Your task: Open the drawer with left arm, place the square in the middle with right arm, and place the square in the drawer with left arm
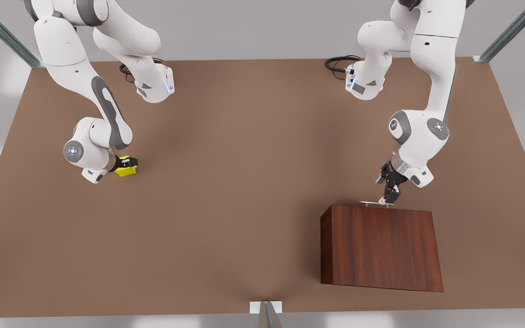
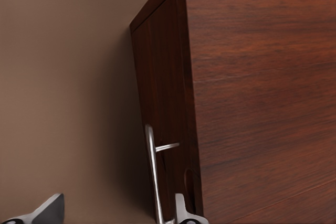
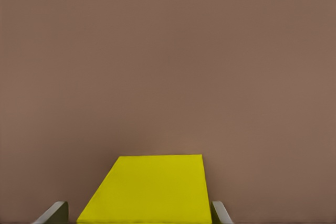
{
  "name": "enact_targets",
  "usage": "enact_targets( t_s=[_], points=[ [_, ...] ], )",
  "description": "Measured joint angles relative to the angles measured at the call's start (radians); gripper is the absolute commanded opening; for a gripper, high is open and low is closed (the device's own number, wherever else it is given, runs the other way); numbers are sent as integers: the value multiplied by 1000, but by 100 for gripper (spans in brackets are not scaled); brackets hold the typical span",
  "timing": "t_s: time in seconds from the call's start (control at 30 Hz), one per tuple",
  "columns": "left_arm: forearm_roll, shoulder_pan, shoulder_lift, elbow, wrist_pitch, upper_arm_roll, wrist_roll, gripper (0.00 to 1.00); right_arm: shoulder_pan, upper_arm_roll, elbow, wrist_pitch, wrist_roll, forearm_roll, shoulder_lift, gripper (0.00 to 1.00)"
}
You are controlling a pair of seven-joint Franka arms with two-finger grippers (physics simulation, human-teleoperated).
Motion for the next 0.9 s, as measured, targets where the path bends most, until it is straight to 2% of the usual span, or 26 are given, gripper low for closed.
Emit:
enact_targets(
  t_s=[0.03, 0.07, 0.33, 0.5, 0.6, 0.7, 0.83, 0.9],
  points=[
    [-5, 0, 7, 0, 7, 0, 0, 100, 0, 0, -1, -1, 0, 0, 1, 64],
    [-8, 0, 11, 0, 8, 0, 0, 100, -1, 0, 0, -1, 0, 1, 4, 63],
    [-19, 1, 51, -1, 14, 0, 0, 100, 0, 0, 8, -13, -1, 1, -8, 70],
    [-26, 2, 53, -2, 11, 0, 0, 100, 7, 4, 41, -54, 42, 3, -31, 70],
    [-29, 1, 33, -34, 6, 0, -4, 100, 37, 73, 168, -193, 216, 8, -42, 70],
    [-30, 1, 13, -63, 5, 1, -15, 100, 191, 77, 252, -196, 498, 20, -25, 70],
    [-34, 1, -12, -89, 3, 2, -18, 100, 348, 109, 524, -197, 831, 23, 168, 70],
    [-36, 2, -28, -111, 6, 2, -19, 100, 442, 107, 662, -205, 927, 114, 246, 71]
  ],
)
